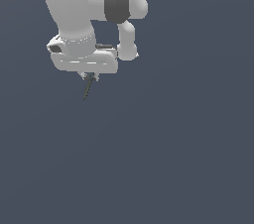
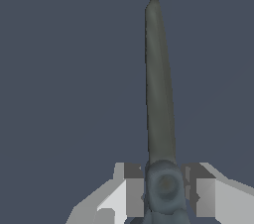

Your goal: Pick up the object and move it to a goal position.

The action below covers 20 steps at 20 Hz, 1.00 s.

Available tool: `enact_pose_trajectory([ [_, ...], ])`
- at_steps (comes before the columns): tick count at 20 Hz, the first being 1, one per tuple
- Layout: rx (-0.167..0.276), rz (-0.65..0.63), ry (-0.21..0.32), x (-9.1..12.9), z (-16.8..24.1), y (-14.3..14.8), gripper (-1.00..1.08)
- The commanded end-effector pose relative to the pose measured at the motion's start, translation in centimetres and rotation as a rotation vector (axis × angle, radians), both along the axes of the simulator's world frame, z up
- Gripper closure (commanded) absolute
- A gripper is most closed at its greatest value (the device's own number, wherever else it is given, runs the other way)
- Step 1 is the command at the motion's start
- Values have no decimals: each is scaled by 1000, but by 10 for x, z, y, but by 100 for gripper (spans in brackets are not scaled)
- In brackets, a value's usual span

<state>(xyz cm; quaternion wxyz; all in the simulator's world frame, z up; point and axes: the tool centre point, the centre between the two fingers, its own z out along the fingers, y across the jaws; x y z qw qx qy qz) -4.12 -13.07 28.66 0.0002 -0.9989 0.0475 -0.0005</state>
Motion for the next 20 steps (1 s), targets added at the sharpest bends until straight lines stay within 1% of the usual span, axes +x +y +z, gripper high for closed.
enact_pose_trajectory([
  [1, 0, 0, 1, -6, 28, -3, 108],
  [6, 0, 0, 1, -15, 73, -9, 108],
  [10, 0, 0, 1, -20, 99, -13, 108],
  [15, 0, 0, 1, -22, 118, -16, 108],
  [20, 0, 0, 1, -23, 125, -17, 108],
])
